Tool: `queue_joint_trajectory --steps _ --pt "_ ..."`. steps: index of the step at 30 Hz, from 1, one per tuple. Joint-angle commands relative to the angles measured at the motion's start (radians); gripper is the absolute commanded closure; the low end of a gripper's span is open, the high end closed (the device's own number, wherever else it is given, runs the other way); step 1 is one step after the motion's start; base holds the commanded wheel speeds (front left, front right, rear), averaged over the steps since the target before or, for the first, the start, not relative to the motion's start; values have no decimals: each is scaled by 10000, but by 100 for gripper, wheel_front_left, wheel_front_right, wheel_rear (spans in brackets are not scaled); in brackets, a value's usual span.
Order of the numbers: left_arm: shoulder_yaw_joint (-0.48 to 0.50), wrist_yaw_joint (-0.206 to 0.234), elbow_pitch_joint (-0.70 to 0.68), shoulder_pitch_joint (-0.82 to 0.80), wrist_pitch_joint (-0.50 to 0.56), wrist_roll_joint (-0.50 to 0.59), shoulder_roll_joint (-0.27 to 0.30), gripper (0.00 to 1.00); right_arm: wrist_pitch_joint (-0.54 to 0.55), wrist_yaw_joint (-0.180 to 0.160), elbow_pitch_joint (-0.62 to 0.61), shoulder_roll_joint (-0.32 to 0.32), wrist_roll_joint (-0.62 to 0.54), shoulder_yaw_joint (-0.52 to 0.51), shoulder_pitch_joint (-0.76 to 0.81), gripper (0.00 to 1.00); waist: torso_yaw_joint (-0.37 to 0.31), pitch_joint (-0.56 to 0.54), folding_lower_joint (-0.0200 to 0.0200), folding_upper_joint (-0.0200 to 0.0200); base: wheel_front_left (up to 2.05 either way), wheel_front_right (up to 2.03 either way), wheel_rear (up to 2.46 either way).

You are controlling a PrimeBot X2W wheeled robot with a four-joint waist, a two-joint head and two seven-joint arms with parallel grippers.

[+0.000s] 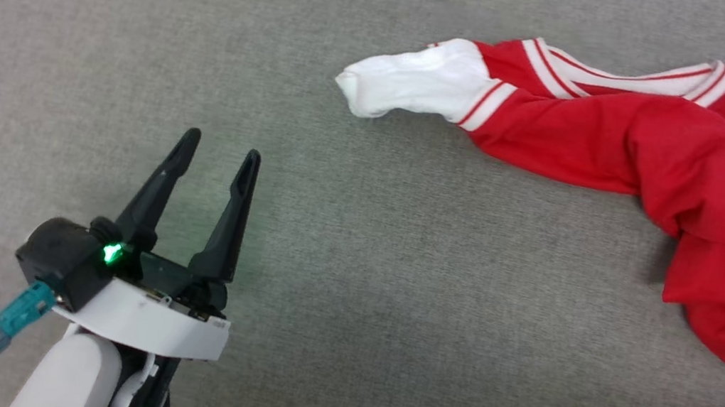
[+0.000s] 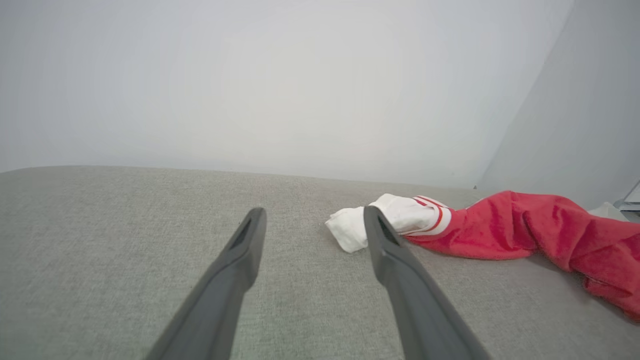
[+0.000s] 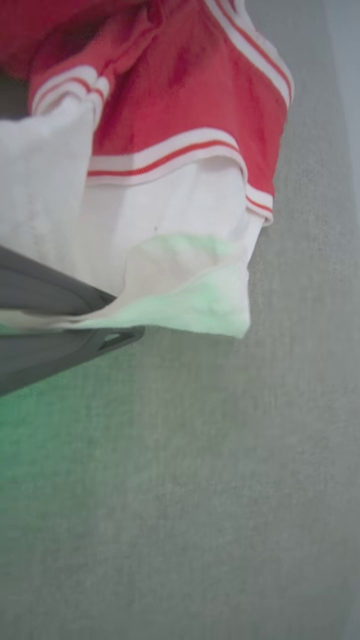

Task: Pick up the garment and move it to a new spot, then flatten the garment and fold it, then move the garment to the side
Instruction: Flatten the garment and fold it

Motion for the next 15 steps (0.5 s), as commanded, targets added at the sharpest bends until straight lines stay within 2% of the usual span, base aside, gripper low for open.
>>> queue_joint_trajectory --steps 1,9,10,12,13,15 --pt "6 -51 -34 130 1 86 76 0 -365 -15 223 135 82 -470 424 100 -200 -66 0 0 0 0 0" --pt "-169 -91 -3 29 92 68 444 0 -1710 -15 1141 519 -664 -1945 985 100 -550 -133 0 0 0 0 0" --pt "-236 -101 16 -81 187 51 529 0 -1848 -15 1169 631 -758 -2011 929 92 -608 -154 0 0 0 0 0" --pt "-407 -131 60 -398 383 92 804 0 -2143 -15 1171 880 -939 -2161 853 25 -720 -211 0 0 0 0 0" --pt "-534 -142 83 -617 528 41 919 0 -2386 -15 1150 954 -1050 -2279 838 0 -764 -247 0 0 0 0 0" --pt "-840 -167 183 -1148 901 24 1304 0 -2948 -15 1039 1121 -1275 -2515 911 0 -874 -312 0 0 0 0 0"
